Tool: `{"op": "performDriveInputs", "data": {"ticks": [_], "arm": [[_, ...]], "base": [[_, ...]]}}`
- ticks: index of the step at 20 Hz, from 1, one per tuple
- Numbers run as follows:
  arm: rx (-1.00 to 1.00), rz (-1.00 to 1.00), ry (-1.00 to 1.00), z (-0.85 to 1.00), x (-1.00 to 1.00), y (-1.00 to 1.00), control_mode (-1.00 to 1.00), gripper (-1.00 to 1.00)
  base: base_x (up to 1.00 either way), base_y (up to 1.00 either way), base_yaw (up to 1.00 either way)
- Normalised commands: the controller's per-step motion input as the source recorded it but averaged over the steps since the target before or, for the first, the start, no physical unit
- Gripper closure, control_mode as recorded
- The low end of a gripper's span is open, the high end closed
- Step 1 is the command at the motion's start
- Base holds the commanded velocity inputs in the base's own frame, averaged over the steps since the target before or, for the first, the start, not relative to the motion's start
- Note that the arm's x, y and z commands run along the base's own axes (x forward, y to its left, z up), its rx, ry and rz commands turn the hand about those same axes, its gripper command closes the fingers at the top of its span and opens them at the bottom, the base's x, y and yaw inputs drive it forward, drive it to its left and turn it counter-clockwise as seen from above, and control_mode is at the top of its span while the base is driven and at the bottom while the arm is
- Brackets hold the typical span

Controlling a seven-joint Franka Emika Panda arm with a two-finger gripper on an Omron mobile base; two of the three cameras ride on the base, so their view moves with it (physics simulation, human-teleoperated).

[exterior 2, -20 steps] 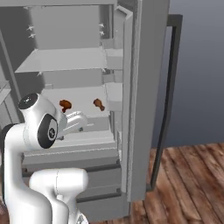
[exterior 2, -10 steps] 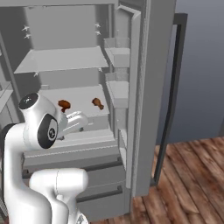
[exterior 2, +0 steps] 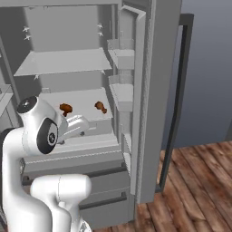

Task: Gather the carrot and cucumber from the fridge and place them on a tray on the dining counter. Then gather the chicken drumsticks from the fridge and place them on the other tray.

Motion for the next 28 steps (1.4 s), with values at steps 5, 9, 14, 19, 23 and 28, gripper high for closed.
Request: {"op": "performDriveInputs", "data": {"ticks": [5, 9, 14, 19, 23, 28], "arm": [[0.09, 0.06, 0.01, 0.03, 0.06, 0.45, -1.0, -1.0], [0.18, 0.15, 0.05, 0.03, 0.04, 0.33, -1.0, -1.0], [0.15, 0.13, 0.04, 0.04, 0.01, 0.32, -1.0, -1.0], [0.03, 0.01, 0.0, 0.01, 0.0, 0.66, -1.0, -1.0], [0.01, 0.0, -0.01, 0.02, 0.02, 0.56, -1.0, -1.0], [0.1, -0.02, 0.0, 0.04, 0.32, 0.14, -1.0, -1.0]], "base": [[0.0, 0.0, 0.0], [0.0, 0.0, 0.0], [0.0, 0.0, 0.0], [0.0, 0.0, 0.0], [0.0, 0.0, 0.0], [0.0, 0.0, 0.0]]}}
